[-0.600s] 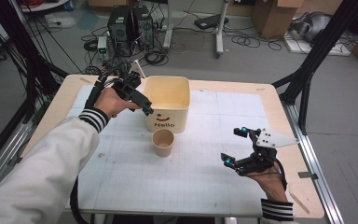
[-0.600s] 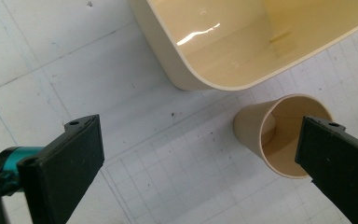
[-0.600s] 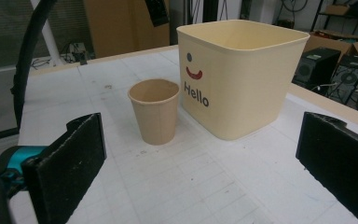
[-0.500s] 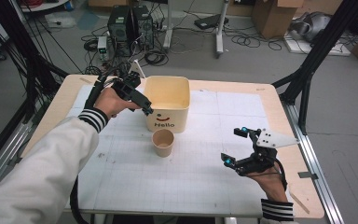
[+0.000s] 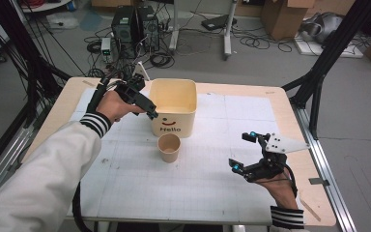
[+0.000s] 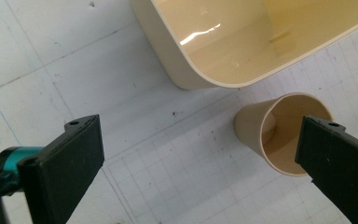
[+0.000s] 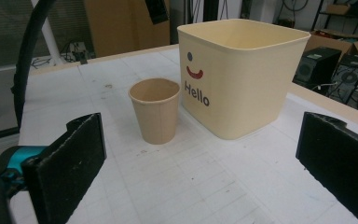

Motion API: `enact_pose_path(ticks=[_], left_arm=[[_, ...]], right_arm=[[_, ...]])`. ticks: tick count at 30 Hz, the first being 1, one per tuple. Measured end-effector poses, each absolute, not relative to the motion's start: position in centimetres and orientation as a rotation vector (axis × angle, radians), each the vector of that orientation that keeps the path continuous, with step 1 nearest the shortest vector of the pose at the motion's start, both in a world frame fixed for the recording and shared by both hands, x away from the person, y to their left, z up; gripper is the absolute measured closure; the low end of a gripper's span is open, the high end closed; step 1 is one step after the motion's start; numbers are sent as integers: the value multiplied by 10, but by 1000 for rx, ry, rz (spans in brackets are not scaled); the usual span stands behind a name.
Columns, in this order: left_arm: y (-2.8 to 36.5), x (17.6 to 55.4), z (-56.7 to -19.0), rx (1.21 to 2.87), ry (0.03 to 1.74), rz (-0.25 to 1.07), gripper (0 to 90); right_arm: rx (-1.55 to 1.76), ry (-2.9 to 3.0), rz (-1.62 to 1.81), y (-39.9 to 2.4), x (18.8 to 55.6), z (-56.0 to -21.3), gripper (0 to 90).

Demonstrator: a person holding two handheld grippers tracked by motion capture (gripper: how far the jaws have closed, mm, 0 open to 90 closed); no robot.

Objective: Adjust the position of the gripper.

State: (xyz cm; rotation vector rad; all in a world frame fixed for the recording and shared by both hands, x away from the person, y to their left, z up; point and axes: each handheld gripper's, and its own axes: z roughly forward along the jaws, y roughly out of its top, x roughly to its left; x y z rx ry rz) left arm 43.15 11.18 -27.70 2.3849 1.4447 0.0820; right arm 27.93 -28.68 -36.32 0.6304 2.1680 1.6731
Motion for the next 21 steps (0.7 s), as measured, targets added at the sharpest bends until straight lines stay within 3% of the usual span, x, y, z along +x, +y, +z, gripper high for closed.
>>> enact_pose_path(ticks=[21], left_arm=[[92,415,-274,2445,1349,69,17]], right_arm=[[633,2170,1670,-287,279,-363,3]])
